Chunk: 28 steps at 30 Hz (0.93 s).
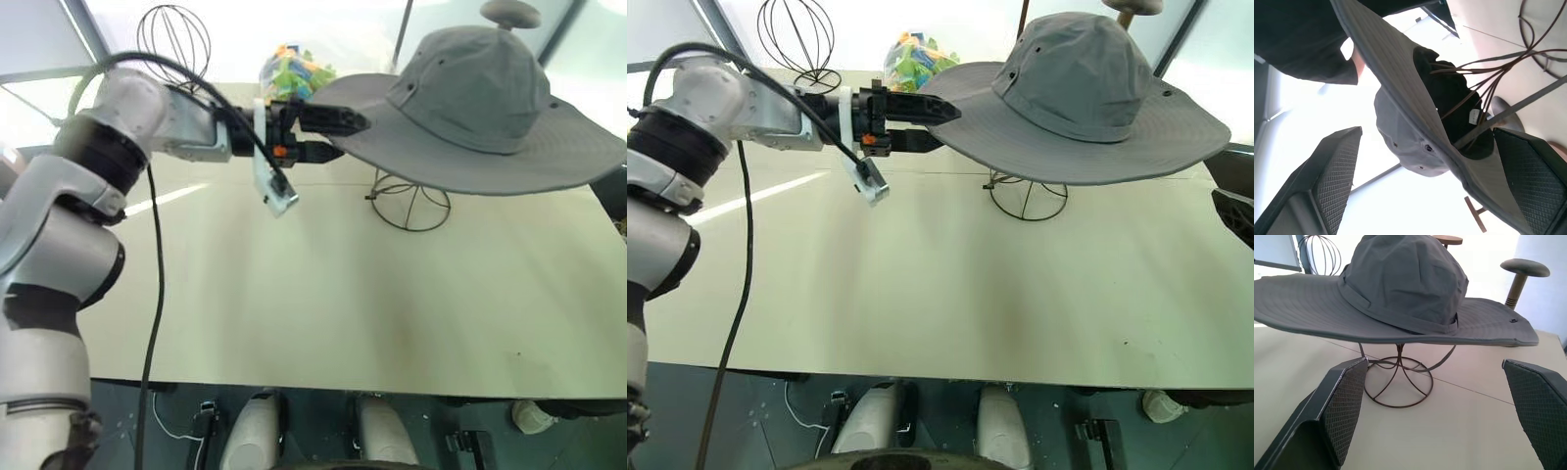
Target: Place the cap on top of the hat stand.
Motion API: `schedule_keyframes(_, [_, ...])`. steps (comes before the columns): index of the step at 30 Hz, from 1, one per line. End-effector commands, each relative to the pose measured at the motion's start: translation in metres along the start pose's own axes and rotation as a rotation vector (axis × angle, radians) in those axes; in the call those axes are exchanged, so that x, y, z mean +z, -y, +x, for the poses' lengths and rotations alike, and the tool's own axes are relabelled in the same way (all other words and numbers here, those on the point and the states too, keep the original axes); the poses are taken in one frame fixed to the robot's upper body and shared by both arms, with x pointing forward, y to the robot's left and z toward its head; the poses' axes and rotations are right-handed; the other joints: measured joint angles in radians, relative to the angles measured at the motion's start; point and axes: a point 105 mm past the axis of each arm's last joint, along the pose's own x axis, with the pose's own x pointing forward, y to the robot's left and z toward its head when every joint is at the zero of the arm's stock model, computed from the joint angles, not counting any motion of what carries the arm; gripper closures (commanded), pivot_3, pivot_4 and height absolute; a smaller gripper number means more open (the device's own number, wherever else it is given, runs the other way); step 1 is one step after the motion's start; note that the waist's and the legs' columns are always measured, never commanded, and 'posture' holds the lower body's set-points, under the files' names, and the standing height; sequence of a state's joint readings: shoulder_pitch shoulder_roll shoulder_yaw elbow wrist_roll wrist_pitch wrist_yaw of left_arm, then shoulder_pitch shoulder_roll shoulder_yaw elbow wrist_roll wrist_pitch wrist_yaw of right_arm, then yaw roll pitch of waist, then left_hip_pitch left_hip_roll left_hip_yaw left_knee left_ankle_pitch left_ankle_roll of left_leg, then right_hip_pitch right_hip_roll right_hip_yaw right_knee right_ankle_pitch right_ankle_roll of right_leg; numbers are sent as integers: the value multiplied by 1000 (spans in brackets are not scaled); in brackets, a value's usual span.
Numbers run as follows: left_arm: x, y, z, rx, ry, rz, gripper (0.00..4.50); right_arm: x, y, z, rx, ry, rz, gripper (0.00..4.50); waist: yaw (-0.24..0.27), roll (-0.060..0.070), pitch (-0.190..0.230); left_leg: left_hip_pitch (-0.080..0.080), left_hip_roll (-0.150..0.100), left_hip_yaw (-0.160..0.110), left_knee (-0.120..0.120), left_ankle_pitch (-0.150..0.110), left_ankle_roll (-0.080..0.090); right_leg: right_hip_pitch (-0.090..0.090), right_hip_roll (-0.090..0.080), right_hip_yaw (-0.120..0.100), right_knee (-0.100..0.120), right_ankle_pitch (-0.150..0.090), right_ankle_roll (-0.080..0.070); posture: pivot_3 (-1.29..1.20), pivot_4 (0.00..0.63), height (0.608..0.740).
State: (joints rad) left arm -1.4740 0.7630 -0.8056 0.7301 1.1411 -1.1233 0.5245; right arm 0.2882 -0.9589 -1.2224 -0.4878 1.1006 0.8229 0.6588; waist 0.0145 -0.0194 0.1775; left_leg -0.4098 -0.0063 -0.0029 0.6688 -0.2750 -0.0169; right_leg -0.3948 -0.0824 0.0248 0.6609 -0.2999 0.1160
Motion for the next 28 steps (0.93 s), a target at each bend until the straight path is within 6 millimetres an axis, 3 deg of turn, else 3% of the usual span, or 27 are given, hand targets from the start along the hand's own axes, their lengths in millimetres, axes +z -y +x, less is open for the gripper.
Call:
schedule_keyframes(1, [-14, -13, -21, 52, -106, -108, 32, 9, 2, 0, 10, 7, -55, 0, -2, 0, 0, 0, 0, 0, 0, 0, 0, 0, 0, 0, 0, 0, 0, 0, 150, 739])
schedule_keyframes(6, [-26, 10, -69, -2, -322, -548, 32, 11, 10, -6, 44, -61, -79, 0, -12, 1, -1, 1, 0, 0, 0, 0, 0, 0, 1, 0, 2, 0, 0, 0, 150, 739])
schedule_keyframes(10, [-40, 20, -123, -37, -468, -1247, 32, 20, 28, -18, 45, -126, -111, 0, -21, 1, -1, 1, 1, 1, 0, 0, 0, 0, 1, -1, 3, 0, -1, 0, 150, 739])
schedule_keyframes(13, [-48, -2, -147, 78, -406, -1603, 32, 30, 42, -24, 41, -149, -120, 0, -30, 1, -1, 1, 1, 1, 1, 0, 0, 0, 2, -1, 2, 0, -1, 0, 150, 739])
schedule_keyframes(15, [-47, -21, -157, 123, -307, -1746, 32, 39, 50, -26, 46, -149, -114, 0, -29, 1, -1, 1, 1, 0, 1, 0, 0, 1, 3, -1, 2, 0, -1, 0, 150, 739])
schedule_keyframes(20, [-38, -43, -169, 67, -145, -1897, 32, 51, 58, -28, 83, -160, -108, 0, -28, 2, -1, 3, 0, 0, 1, 0, 0, 2, 3, -1, 2, -1, 0, 0, 150, 739])
schedule_keyframes(28, [-47, -45, -163, 36, -159, -1905, 32, 62, 61, -25, 133, -145, -92, 0, -29, 2, -1, 2, 1, -1, 1, 0, 0, 1, 3, -1, 2, -1, 0, 0, 150, 739])
